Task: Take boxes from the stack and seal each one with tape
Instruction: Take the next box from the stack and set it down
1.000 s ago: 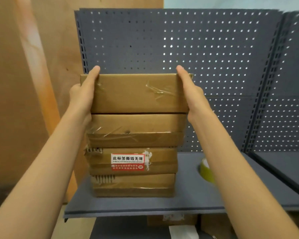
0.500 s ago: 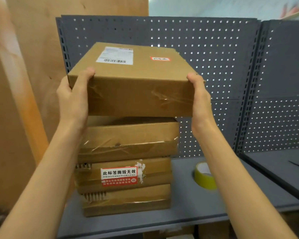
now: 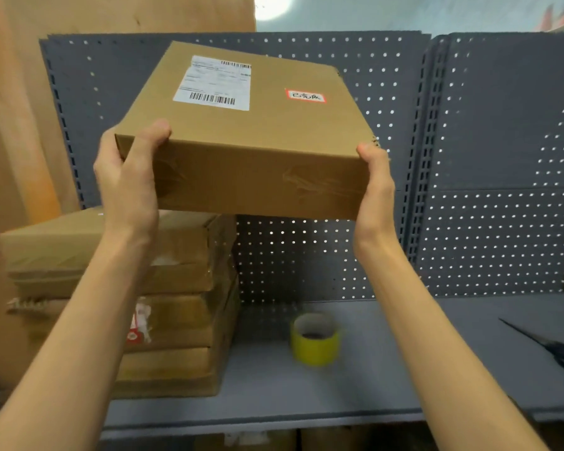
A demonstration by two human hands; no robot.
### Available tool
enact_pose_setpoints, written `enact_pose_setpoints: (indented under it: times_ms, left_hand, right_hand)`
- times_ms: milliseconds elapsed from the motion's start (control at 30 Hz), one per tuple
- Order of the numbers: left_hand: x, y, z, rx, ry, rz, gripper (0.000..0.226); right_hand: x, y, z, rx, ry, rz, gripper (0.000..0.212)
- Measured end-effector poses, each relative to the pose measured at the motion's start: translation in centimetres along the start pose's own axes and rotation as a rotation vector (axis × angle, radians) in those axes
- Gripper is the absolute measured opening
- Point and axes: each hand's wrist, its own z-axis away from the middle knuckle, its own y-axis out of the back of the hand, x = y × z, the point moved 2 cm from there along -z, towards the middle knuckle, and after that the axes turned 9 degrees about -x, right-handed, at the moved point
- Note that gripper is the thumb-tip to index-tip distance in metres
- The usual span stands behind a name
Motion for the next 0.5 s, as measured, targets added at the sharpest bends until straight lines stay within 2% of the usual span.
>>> enact_pose_setpoints:
  times_ms: [133,233,300,500]
  left_hand:
    - [0.2,-5.5,3.5,0.01,0.029,0.014,0.024]
    - [-0.3,-8.6,6.0,0.043,0.051,0.026,0.018]
    - [-0.6,-10.2,7.4,0.051,0.085,0.012,0.019]
    - [-1.2,-14.6,10.1,-0.008,0.166,0.075,0.053]
  right_hand:
    - [-1.7,6.4,-1.0,-0.061,-0.002,-0.009,0.064]
    - [-2.0,10.1,-1.2,-0.098,-0.029,0.0,0.045]
    - [-2.1,12.1,-1.1,-0.098,-0.045,-0.005,0.04]
    - [-2.4,17.8,-0.7,-0.044,-0.07,-0.001,0.071]
